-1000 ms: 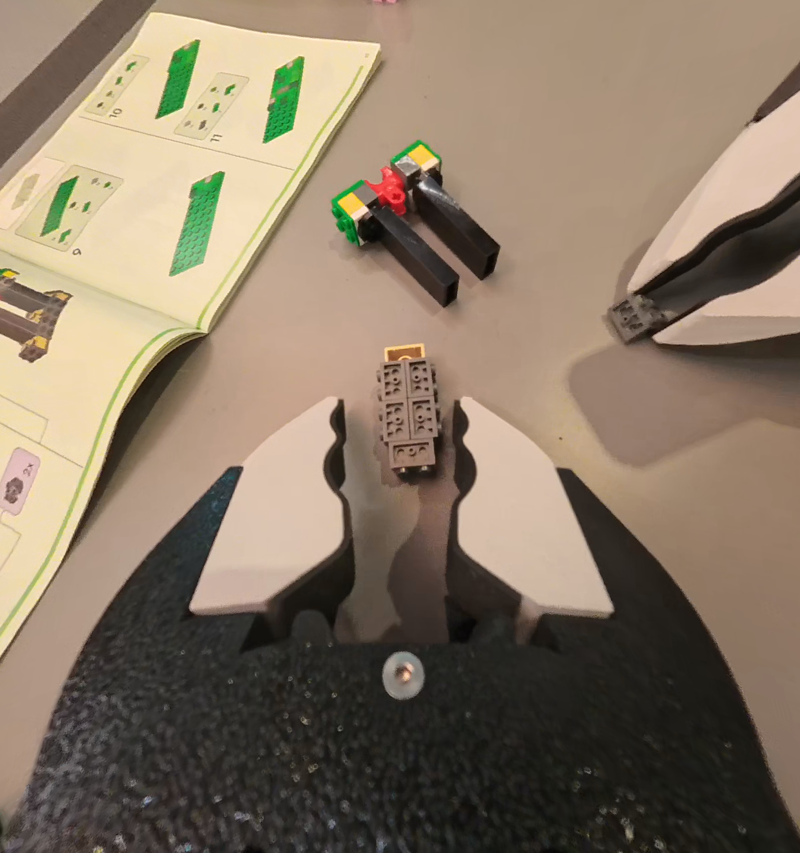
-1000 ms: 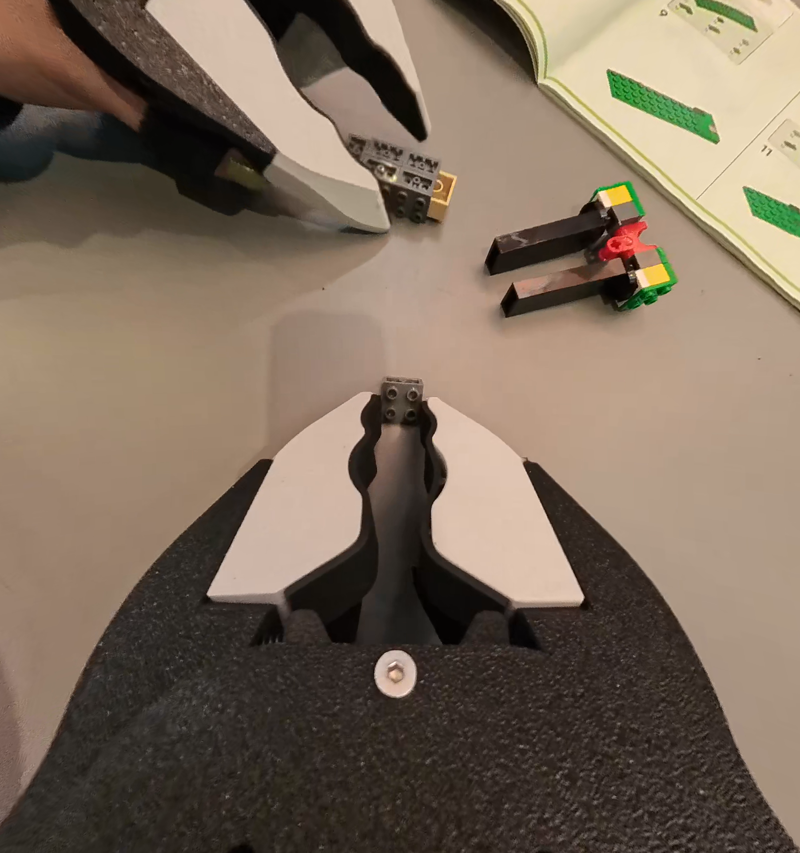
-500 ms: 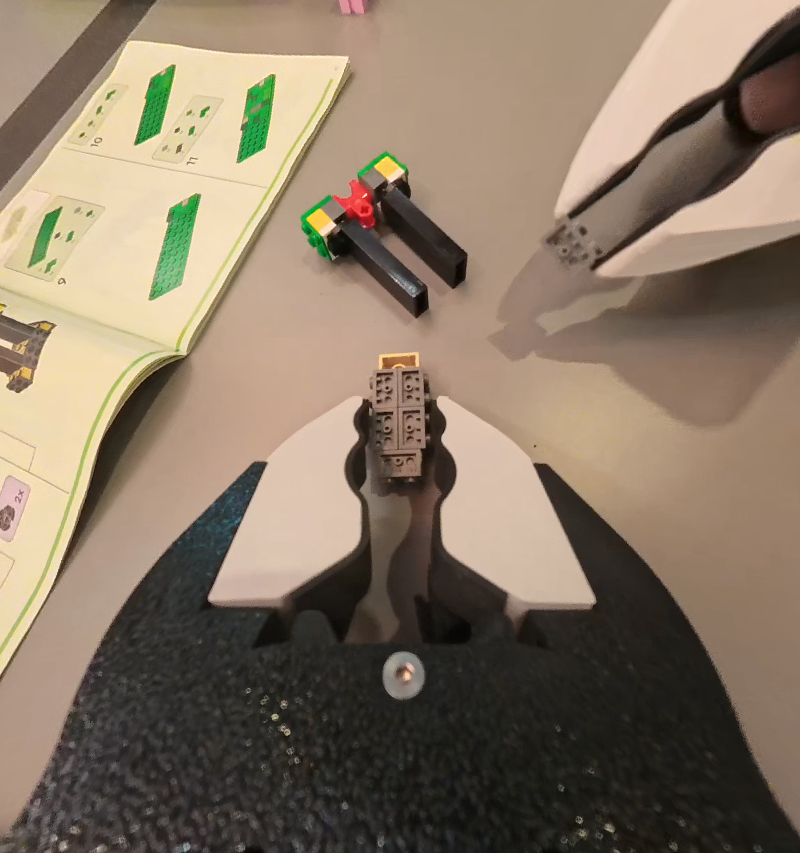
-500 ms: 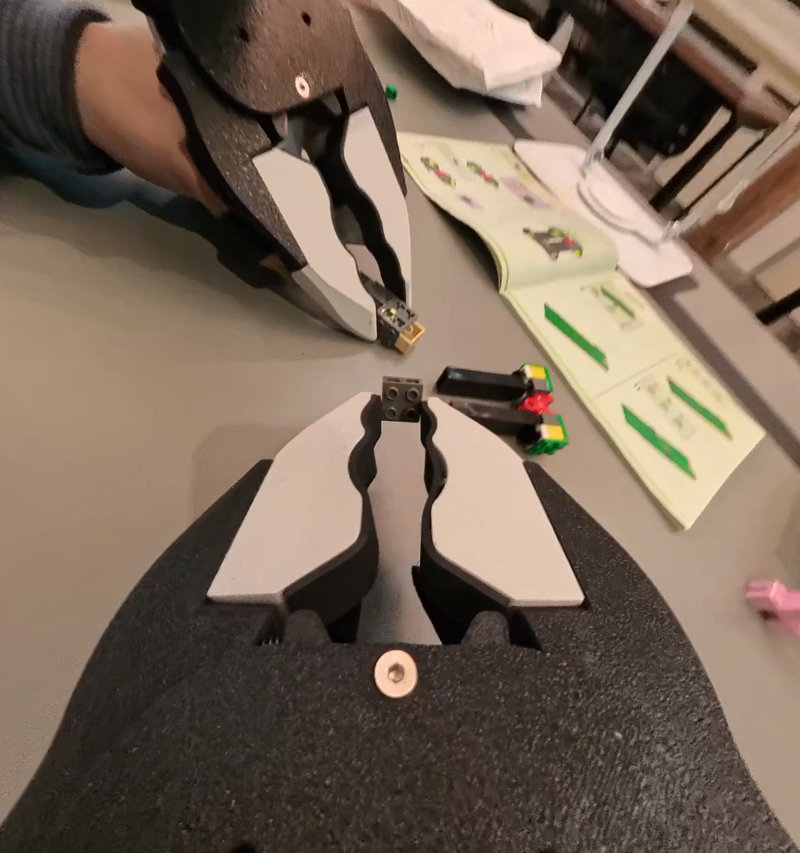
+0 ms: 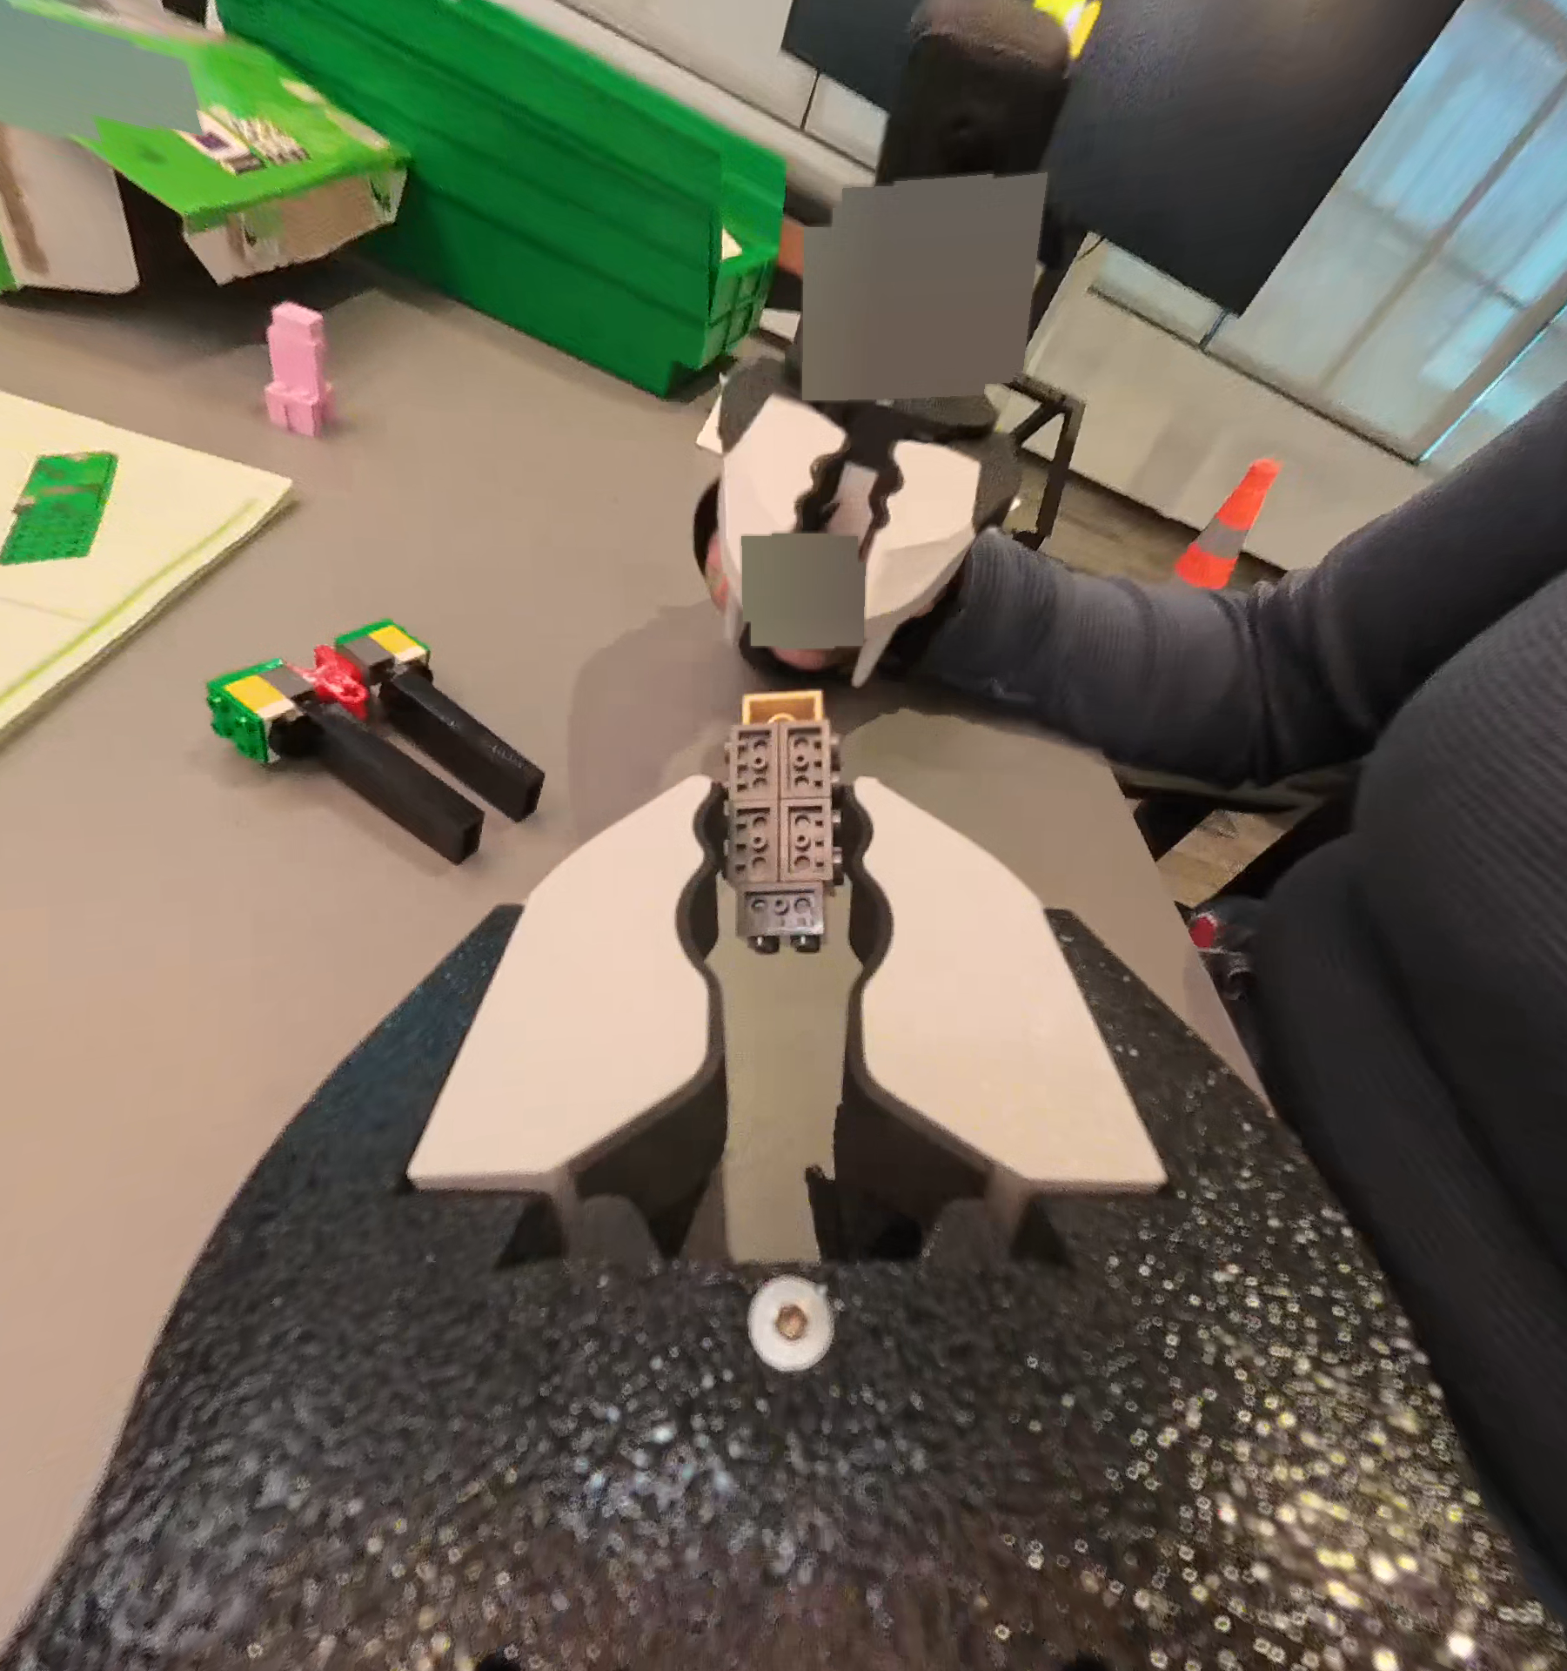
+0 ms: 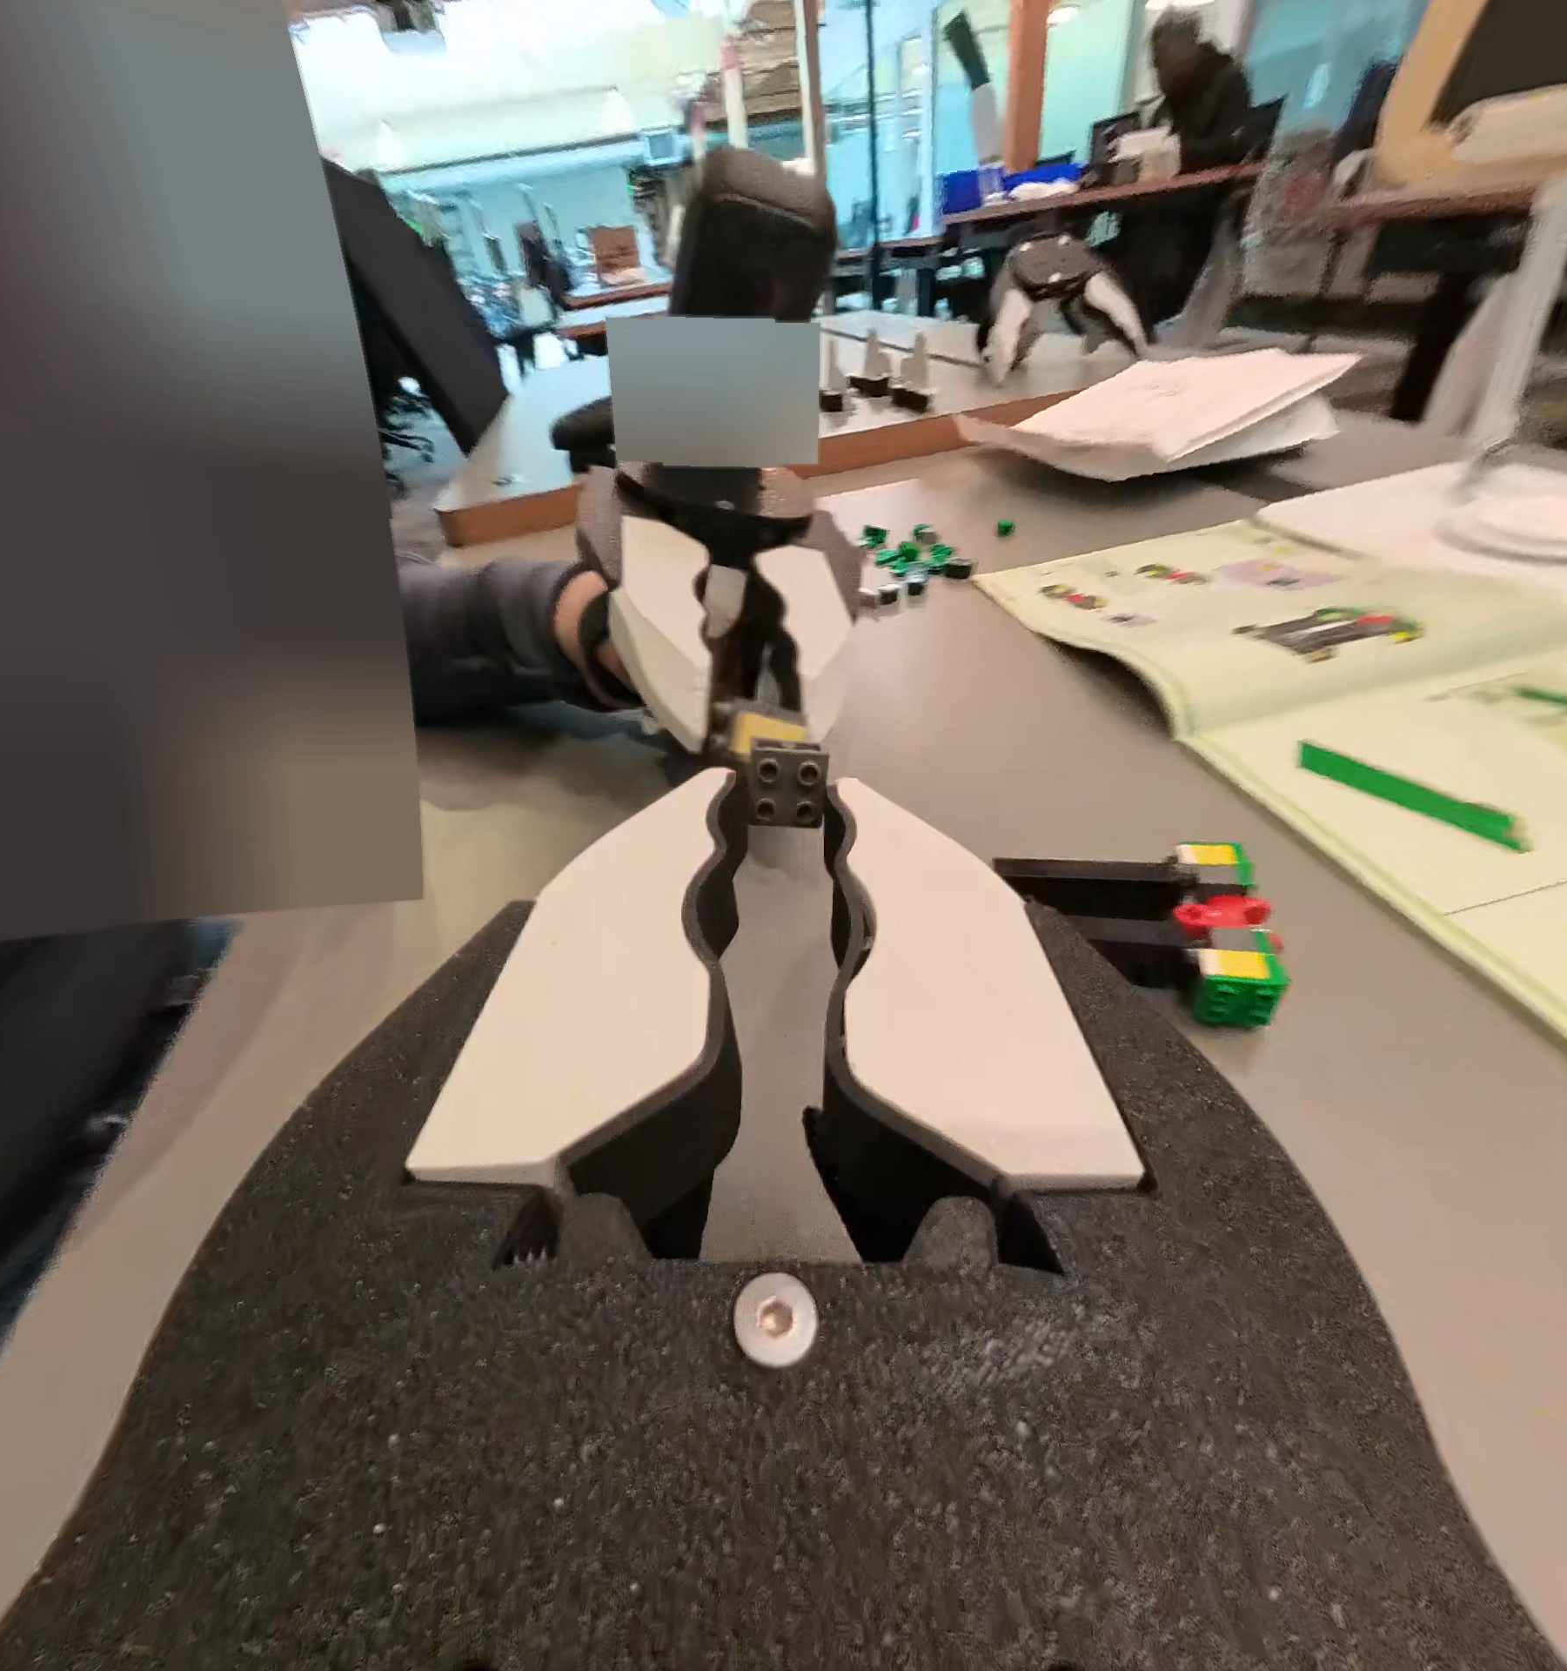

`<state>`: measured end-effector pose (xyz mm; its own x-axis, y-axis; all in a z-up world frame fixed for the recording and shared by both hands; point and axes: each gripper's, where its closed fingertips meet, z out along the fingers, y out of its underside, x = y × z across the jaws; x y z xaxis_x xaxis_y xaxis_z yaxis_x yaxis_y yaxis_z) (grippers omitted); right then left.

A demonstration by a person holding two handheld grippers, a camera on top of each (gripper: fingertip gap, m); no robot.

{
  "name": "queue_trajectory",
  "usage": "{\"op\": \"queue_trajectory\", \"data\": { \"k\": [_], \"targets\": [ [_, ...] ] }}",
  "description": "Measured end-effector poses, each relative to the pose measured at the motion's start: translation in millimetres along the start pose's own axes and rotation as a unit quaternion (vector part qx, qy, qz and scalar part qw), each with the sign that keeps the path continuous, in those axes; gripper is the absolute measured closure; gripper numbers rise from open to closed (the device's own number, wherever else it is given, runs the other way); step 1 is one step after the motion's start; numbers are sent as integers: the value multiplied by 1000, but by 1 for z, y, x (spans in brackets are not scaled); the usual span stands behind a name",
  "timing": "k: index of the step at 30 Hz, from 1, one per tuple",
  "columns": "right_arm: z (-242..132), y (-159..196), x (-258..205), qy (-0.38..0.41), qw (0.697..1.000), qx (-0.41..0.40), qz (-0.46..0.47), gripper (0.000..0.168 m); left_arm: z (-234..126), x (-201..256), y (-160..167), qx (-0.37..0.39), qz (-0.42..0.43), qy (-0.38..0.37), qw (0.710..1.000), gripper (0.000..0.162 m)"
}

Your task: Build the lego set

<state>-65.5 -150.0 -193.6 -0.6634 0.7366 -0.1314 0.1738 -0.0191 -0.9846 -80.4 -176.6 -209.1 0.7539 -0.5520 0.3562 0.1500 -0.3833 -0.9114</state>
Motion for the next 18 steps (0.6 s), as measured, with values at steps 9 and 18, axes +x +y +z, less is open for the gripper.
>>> {"op": "queue_trajectory", "data": {
  "k": [9,18],
  "targets": [
    [11,-3,-19,-44,999,12,28,153,2,12,3,-10,45,18,999,138],
    [11,11,-21,-29,998,-48,-19,153,11,14,17,-64,99,-4,993,138]
  ]
}}
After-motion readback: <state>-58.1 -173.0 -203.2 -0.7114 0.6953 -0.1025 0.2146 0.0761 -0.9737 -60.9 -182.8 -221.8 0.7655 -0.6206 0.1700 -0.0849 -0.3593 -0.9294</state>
